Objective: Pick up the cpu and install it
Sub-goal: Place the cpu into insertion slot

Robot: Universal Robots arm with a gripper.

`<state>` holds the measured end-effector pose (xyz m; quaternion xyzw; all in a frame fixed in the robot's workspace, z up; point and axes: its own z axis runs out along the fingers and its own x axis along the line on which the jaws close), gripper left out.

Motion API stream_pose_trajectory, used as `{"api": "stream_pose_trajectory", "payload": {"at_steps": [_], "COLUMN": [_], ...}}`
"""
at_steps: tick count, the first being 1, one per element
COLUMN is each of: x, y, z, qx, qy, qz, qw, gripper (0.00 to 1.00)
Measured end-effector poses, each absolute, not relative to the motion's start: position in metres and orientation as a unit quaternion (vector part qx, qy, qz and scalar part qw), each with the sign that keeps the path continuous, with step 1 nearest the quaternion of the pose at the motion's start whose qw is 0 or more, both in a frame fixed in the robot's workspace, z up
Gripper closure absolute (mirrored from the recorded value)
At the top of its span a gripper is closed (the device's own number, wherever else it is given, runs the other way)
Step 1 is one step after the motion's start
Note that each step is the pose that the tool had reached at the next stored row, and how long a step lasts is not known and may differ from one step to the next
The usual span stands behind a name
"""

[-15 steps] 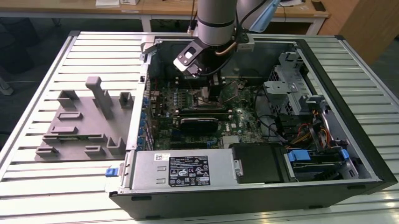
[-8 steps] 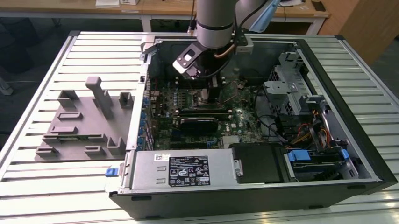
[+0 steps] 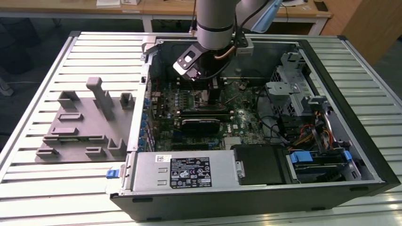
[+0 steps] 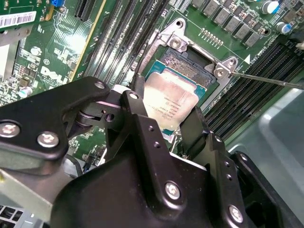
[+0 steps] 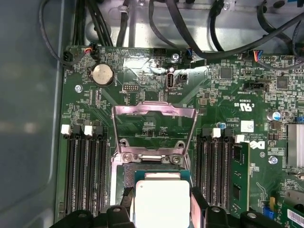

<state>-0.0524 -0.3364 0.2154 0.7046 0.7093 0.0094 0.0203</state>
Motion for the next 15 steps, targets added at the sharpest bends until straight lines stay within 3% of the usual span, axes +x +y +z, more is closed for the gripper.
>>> {"api": "stream_pose_trajectory", "payload": {"at_steps": [15], "x": [-0.0546], "y": [-0.3333], "z": [0.2059], "qx": [0.706], "qy": [0.708], "qz": [0.005], "qw": [0.016], "gripper": [0.46]}}
